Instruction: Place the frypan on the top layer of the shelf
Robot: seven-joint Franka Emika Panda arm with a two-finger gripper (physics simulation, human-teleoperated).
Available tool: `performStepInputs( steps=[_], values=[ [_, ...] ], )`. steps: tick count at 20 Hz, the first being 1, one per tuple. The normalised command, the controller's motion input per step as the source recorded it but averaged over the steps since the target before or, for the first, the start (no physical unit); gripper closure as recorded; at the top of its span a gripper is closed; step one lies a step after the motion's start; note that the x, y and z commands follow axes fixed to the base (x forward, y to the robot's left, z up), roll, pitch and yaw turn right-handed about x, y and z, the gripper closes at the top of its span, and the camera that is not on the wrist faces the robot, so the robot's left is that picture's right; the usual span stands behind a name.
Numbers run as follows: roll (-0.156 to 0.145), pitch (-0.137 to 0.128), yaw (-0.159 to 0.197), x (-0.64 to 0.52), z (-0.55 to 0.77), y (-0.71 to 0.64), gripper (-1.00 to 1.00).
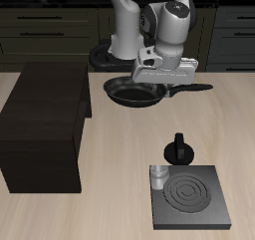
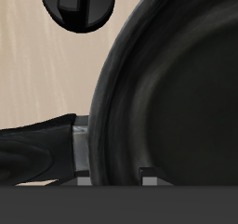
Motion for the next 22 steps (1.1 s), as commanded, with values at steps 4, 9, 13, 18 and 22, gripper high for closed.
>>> performStepInputs(
  steps=[4,9,13,18,22],
  values=[
    [-0.011,-0.007,-0.010,0.24,0.13,-0.04,1.00],
    [-0.018,-0.018,-0.001,0.17,0.12,-0.02,1.00],
    [-0.015,-0.026,-0.003,0.14,0.11,-0.02,1.00],
    [-0.010,-0.005,0.012,0.19,0.04,0.03,1.00],
    [-0.019,-0.035,-0.020,0.21,0.16,0.01,1.00]
  ],
)
